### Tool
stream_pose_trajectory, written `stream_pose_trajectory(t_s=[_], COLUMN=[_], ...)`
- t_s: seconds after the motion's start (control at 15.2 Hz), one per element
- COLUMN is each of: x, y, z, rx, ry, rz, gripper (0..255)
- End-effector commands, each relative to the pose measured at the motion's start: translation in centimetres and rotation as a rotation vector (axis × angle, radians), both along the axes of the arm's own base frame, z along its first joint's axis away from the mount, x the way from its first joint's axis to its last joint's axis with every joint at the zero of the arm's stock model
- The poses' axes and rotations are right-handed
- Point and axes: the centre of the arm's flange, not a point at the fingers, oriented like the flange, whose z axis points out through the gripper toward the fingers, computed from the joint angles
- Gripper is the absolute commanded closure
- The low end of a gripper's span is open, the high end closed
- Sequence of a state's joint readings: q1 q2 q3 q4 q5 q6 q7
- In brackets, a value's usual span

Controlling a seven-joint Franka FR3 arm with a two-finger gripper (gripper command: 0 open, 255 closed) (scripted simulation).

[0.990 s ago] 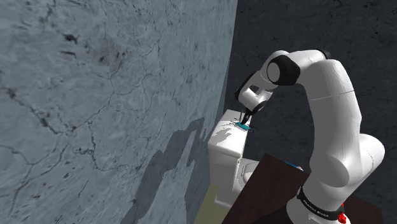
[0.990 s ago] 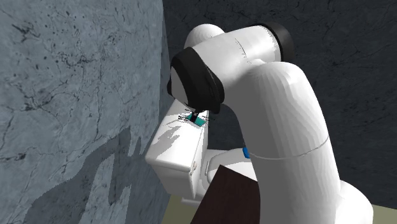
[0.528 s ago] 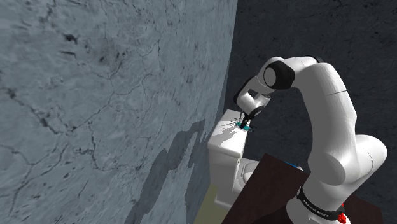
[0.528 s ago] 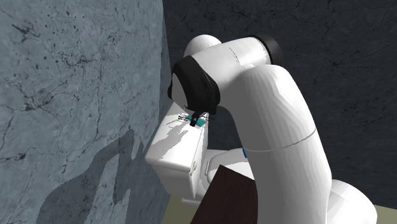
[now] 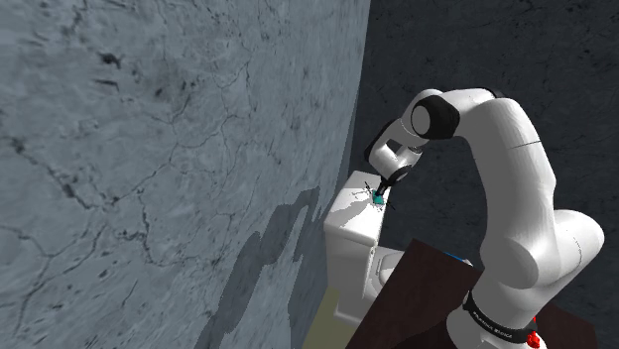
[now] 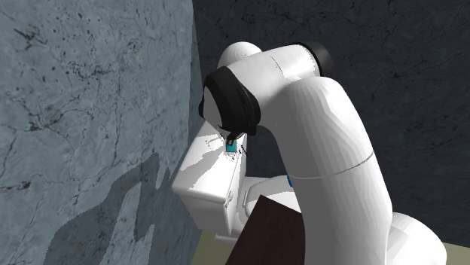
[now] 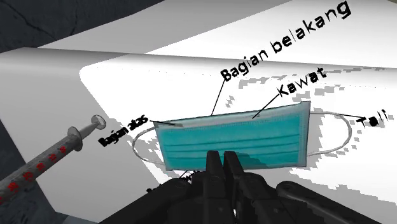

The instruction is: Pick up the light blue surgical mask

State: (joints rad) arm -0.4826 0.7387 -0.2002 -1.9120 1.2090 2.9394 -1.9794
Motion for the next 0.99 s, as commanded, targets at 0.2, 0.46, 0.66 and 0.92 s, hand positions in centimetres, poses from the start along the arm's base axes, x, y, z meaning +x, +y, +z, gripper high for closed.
stream_pose_trajectory(t_s=[0.2,0.46,0.66,0.92], x=[0.0,0.0,0.0,0.0], y=[0.0,0.0,0.0,0.0], z=[0.5,2.6,4.2,6.3], rx=[0.000,0.000,0.000,0.000], ry=[0.000,0.000,0.000,0.000], rz=[0.000,0.000,0.000,0.000], gripper=[255,255,255,255])
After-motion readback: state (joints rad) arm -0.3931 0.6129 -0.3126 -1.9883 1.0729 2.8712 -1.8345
